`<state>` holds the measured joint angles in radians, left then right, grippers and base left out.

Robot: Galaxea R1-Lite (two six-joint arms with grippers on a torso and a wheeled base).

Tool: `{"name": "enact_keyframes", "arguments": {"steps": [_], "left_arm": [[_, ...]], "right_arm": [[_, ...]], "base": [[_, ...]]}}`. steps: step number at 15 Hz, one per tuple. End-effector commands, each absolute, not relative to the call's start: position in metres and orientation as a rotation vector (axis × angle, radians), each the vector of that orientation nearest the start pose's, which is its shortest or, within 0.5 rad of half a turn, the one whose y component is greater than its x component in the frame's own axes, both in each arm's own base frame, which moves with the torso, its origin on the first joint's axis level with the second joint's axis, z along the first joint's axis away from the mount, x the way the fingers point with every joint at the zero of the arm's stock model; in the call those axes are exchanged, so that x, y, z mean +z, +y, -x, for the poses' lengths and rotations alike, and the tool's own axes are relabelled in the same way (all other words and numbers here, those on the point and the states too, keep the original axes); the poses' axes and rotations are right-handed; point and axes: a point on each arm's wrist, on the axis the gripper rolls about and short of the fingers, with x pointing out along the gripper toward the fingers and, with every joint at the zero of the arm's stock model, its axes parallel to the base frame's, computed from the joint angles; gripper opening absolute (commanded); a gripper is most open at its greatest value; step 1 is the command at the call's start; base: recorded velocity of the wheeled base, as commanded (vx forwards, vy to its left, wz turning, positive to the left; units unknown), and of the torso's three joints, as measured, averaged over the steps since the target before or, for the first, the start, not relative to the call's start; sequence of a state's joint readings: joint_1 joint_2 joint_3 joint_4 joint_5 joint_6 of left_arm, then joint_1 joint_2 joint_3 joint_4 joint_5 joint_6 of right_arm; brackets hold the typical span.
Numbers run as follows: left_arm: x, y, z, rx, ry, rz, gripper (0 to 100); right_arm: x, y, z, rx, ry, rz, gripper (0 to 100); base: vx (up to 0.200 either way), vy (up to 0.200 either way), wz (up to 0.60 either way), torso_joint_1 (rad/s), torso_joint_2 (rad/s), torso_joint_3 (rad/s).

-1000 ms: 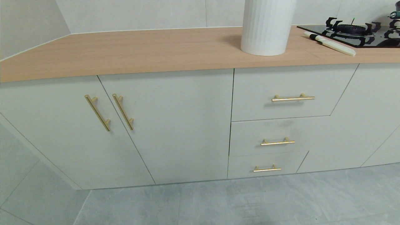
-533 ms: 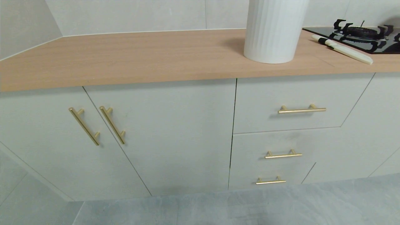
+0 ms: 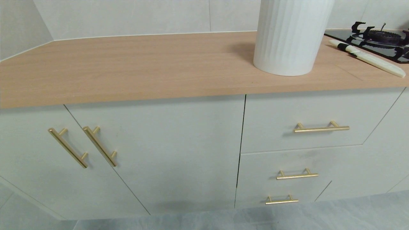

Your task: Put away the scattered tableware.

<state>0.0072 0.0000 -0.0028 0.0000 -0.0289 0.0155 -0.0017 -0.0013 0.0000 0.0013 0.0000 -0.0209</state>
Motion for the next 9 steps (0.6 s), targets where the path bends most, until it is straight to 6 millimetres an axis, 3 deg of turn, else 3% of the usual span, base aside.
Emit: {"name": "enact_keyframes", "arguments": {"steps": [1,3,9], "left_arm": [[0.0764,-0.0008,0.0229,-0.021,-0.002,-0.015,100],[0.0764,-0.0008,0.0229,-0.021,-0.002,-0.015,100],[0.0759,-0.0008,0.0228,-0.021,0.000,-0.015,100]], "right_arm": [[0.0754,0.0000,0.0227,-0.002,0.003,0.021,100],[0.0753,0.0000,0.0228,-0.003,0.002,0.020,100],[0.0754,0.0000,0.0227,-0.003,0.003,0.020,100]], "base": [[0.000,0.000,0.60,0.007,0.00,-0.002],[0.000,0.000,0.60,0.002,0.00,0.005],[0.000,0.000,0.00,0.000,0.00,0.000]]}}
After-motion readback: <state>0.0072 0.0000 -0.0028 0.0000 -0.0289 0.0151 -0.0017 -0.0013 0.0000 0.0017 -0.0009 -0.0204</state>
